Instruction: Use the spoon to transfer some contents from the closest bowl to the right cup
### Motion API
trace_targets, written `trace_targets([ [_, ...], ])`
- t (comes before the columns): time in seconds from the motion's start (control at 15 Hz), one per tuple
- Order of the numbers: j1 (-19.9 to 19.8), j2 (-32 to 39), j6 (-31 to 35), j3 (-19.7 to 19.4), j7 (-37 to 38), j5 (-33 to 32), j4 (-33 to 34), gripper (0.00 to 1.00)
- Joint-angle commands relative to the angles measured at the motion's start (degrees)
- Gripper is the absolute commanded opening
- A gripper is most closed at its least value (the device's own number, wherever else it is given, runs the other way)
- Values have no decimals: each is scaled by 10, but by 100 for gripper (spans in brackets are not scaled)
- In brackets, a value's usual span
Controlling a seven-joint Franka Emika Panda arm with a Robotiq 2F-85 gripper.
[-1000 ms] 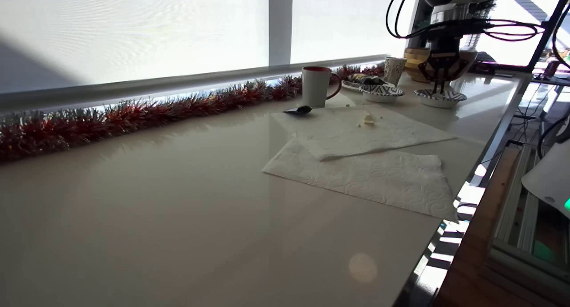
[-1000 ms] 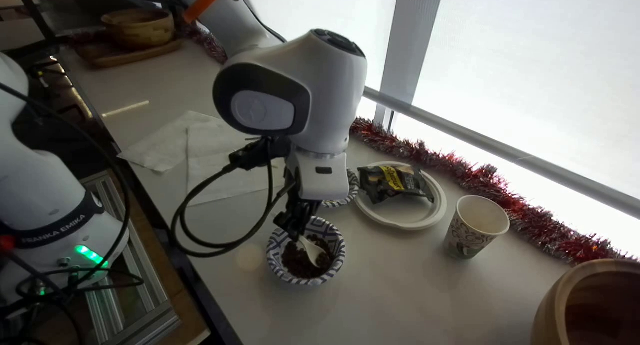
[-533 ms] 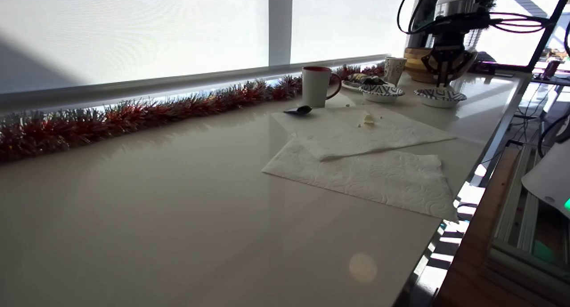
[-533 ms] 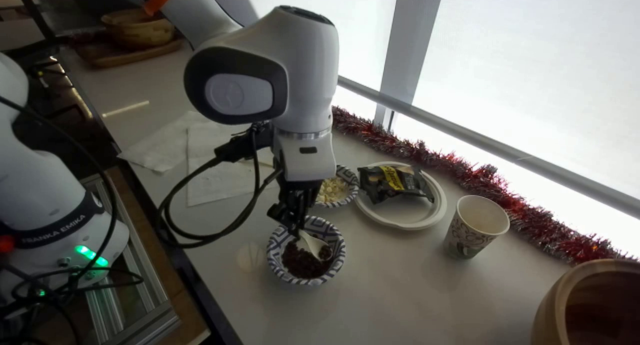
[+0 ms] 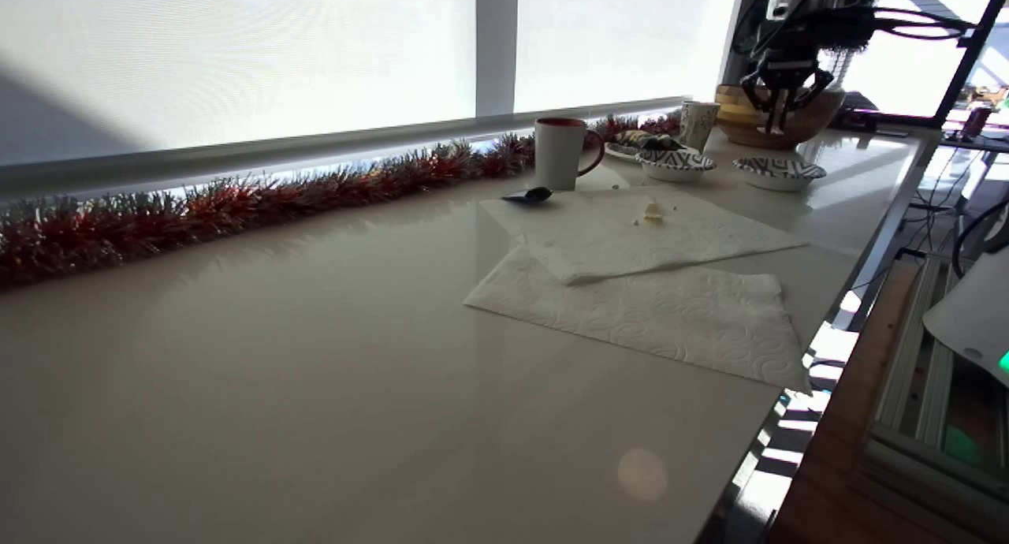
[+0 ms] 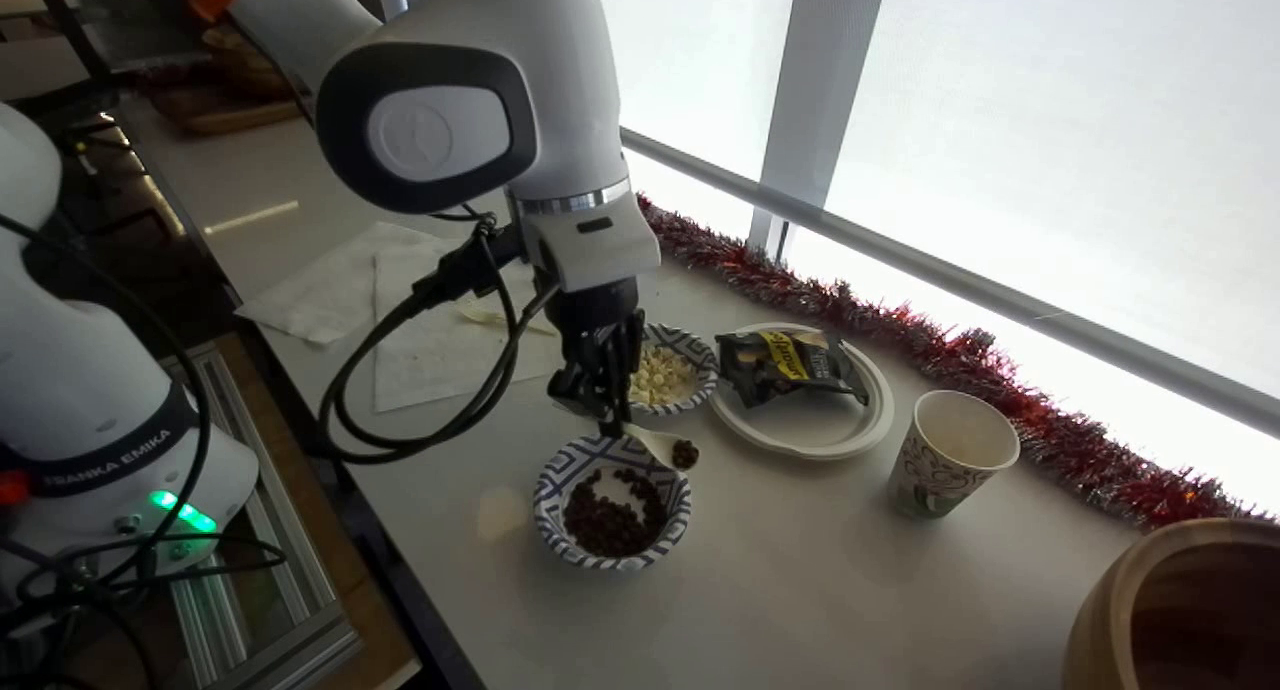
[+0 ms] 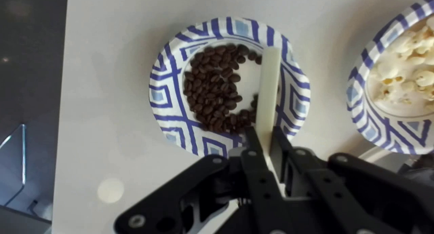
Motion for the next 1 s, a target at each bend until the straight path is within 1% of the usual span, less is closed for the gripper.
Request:
trace_targets([
  [0.0, -21, -30, 22, 29, -7, -50, -5, 3],
  [0.07, -21, -33, 22, 34, -17, -55, 1, 3],
  [0.13, -18, -32, 16, 37, -40, -44, 10, 3],
  [0.2, -11, -28, -3, 38, -70, -11, 25, 3],
  [0.27, -11, -22, 6, 39, -82, 1, 39, 3],
  [0.33, -20, -20, 14, 45, -51, -18, 19, 13],
  [0.47, -20, -20, 14, 46, -66, -12, 33, 13],
  [0.67, -20, -19, 14, 46, -71, -11, 36, 13],
  [0.73, -20, -19, 14, 46, -71, -11, 36, 3],
  [0.8, -17, -16, 21, 47, -83, -10, 41, 3],
  [0.93, -6, -1, 26, 46, -124, 17, 62, 3],
])
